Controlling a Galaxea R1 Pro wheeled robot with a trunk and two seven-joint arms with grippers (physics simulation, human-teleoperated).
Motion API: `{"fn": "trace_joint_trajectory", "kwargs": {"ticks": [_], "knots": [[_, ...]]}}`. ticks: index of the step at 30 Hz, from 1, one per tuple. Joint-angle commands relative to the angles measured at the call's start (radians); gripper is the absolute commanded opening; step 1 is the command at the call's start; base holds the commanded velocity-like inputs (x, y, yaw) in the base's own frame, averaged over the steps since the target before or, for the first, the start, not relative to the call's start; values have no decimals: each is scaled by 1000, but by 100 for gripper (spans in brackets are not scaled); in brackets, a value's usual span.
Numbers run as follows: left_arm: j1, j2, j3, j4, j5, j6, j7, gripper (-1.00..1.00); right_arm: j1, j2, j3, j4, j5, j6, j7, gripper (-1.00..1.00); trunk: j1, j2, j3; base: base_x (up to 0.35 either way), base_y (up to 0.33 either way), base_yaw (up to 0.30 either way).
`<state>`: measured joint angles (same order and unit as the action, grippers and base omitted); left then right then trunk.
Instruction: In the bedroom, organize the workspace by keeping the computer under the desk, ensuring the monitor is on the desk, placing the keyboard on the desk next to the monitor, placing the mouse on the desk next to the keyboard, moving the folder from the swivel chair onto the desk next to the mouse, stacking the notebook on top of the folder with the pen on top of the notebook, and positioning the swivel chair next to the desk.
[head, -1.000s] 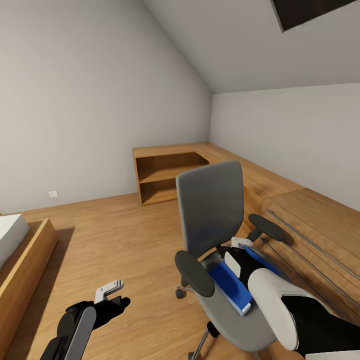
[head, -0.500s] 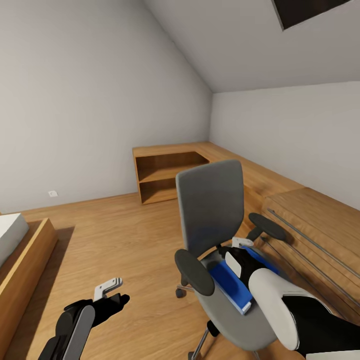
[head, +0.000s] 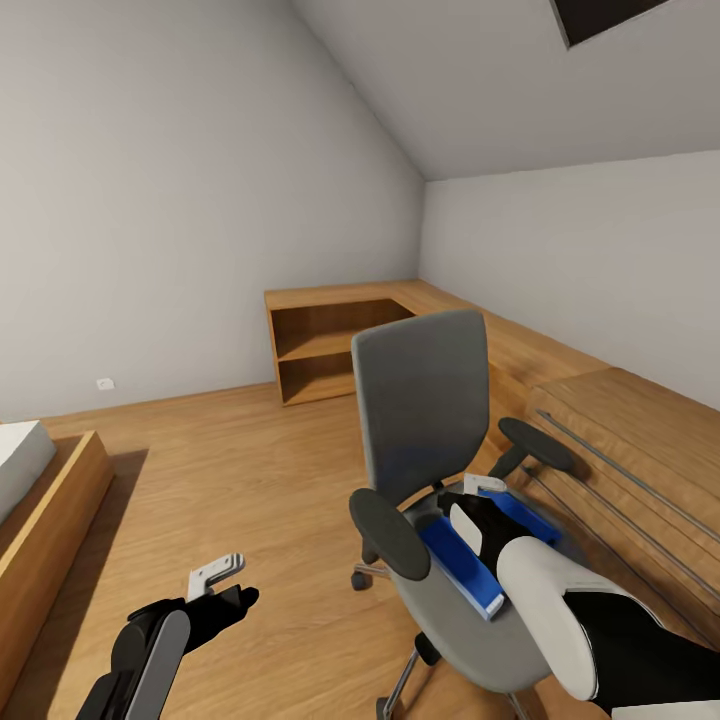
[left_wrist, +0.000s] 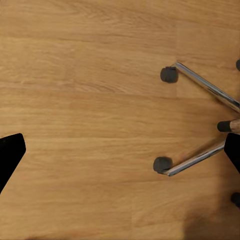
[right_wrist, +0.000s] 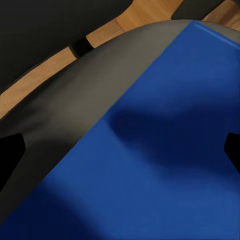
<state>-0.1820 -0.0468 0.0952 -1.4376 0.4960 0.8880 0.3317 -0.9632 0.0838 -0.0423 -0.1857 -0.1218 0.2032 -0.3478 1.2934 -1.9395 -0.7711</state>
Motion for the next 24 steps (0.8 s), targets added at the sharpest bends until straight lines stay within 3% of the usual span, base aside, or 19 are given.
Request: {"fn": "trace_joint_trajectory", "kwargs": {"ticks": [1,19,24], "knots": [[-1,-1,1,-1,10,3,8,100,0,1,-4,-2,-4,4,-3,100,0,0,-1,0,0,0],[-1,-1,1,0,12,3,6,100,0,4,0,0,17,7,-5,100,0,0,-1,0,0,0],[-1,-1,1,0,13,5,5,100,0,5,41,0,32,8,-7,100,0,0,-1,0,0,0]]}}
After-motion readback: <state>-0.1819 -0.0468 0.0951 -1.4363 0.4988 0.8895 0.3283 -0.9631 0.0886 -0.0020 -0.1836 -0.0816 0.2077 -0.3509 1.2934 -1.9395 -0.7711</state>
